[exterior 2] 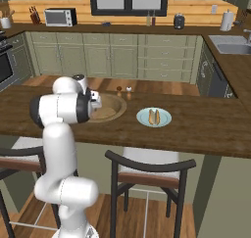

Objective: Place one bun and one sausage from the bowl on each plate.

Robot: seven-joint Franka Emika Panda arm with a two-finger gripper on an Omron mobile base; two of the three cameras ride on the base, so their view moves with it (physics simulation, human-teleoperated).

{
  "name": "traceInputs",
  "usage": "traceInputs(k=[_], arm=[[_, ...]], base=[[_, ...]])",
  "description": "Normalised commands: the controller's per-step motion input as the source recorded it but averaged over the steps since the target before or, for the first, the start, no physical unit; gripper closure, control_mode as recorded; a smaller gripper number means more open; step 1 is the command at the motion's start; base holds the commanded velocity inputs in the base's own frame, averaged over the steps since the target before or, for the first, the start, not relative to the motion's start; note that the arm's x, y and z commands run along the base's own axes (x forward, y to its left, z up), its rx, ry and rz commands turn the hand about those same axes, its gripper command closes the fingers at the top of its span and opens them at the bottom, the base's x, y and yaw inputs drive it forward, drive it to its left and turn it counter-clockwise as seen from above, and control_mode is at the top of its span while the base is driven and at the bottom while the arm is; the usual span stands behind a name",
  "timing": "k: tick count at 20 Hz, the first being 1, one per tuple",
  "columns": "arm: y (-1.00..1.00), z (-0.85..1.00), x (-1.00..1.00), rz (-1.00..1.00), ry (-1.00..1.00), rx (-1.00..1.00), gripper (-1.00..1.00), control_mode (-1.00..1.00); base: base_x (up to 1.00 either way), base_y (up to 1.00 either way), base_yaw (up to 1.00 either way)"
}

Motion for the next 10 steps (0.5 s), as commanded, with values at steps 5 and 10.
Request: traceInputs(k=[5,10], arm=[[0.01,-0.48,0.13,-0.03,0.07,0.00,-1.00,-1.00],[0.00,-0.56,0.19,-0.08,0.03,0.02,-1.00,-1.00]], base=[[0.00,0.00,0.00],[0.00,0.00,0.00]])
